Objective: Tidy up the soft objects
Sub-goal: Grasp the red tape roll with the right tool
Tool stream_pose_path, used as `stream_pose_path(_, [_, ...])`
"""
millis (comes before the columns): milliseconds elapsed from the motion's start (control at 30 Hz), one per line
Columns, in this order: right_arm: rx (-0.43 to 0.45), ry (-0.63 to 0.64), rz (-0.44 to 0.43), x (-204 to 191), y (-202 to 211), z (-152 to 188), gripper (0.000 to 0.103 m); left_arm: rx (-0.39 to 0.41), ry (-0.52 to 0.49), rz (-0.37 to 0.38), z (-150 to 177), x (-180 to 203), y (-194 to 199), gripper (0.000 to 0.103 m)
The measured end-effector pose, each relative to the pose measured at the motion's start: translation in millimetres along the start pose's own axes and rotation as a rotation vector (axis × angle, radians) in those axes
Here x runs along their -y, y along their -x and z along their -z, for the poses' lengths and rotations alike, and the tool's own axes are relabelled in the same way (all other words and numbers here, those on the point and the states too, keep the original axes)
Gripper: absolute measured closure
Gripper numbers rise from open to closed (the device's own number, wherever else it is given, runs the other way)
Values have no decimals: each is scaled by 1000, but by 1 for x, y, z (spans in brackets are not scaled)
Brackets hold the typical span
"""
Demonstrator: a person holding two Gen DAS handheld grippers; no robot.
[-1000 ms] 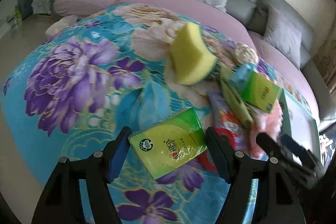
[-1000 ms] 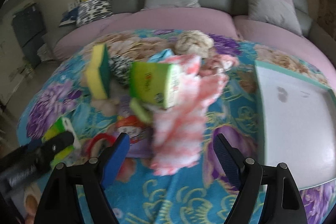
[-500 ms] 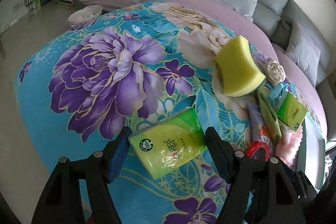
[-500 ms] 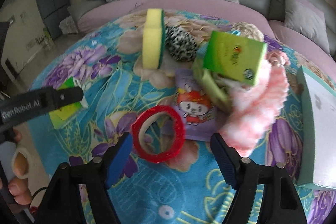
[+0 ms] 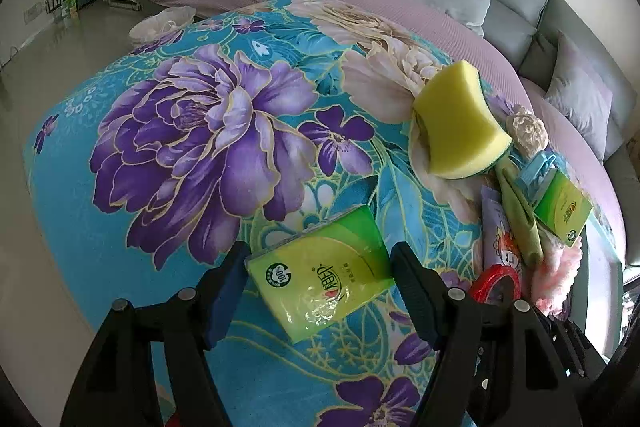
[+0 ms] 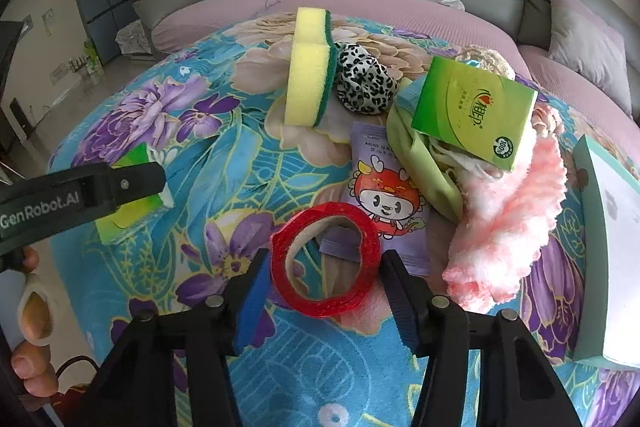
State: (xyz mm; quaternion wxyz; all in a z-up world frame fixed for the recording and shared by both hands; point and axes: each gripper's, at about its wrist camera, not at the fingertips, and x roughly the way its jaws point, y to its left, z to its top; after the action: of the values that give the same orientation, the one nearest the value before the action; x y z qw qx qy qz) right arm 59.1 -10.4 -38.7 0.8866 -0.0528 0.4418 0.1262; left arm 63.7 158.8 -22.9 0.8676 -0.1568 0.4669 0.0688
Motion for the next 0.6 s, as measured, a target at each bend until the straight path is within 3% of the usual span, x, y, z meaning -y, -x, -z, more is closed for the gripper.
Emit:
stream_pose_path(333, [35,-34,-33,7,12,-1,46,25,-40,-22,-2,12,13,30])
stream_pose_path(600, [179,-156,-27,47,60,-10,46,104,-110,12,-18,46,45,30])
